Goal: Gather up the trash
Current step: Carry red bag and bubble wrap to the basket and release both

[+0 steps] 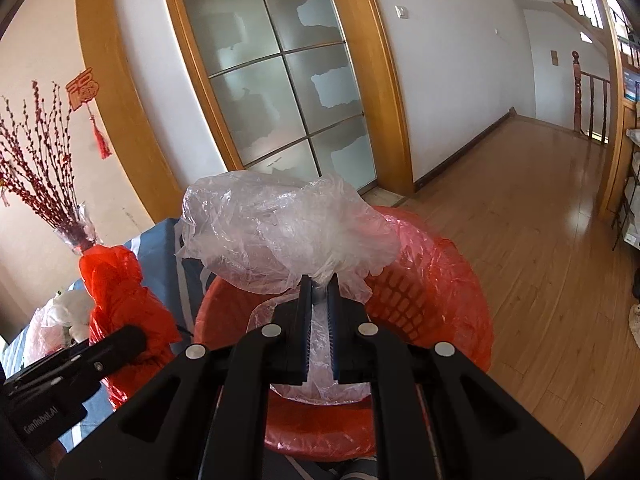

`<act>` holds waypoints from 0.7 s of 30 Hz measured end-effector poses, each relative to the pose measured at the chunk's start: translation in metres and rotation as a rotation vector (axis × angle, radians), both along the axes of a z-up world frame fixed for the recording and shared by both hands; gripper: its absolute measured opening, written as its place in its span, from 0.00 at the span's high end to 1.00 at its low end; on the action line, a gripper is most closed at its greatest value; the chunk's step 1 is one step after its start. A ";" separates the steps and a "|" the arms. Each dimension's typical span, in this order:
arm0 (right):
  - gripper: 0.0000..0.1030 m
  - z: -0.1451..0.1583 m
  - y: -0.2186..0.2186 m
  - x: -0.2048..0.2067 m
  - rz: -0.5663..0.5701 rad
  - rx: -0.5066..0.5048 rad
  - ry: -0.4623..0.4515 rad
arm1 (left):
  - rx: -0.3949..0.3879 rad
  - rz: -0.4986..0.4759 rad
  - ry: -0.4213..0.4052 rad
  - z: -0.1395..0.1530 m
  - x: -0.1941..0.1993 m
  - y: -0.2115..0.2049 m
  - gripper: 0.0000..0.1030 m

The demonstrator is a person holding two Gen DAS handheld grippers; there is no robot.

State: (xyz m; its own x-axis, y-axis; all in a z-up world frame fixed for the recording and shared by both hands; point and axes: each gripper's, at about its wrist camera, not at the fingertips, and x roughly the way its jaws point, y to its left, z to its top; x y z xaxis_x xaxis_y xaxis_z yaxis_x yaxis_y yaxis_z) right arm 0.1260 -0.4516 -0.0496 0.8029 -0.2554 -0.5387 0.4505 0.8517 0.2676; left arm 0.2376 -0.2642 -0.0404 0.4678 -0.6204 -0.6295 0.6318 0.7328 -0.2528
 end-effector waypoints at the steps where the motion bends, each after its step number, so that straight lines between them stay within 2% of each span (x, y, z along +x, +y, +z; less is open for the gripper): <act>1: 0.92 -0.001 -0.002 0.001 -0.003 0.002 0.002 | 0.002 -0.005 0.002 -0.002 0.001 -0.003 0.68; 7: 0.92 -0.007 -0.010 0.006 -0.016 0.017 0.008 | 0.014 -0.029 0.014 -0.006 0.004 -0.027 0.67; 15: 0.91 -0.013 -0.027 0.011 -0.027 0.092 -0.008 | 0.042 -0.049 0.058 -0.022 0.014 -0.050 0.63; 17: 0.87 -0.016 -0.032 0.012 -0.028 0.110 -0.006 | 0.053 -0.046 0.066 -0.027 0.017 -0.054 0.59; 21: 0.68 -0.020 -0.037 0.010 -0.028 0.129 0.003 | 0.066 -0.031 0.074 -0.033 0.019 -0.051 0.46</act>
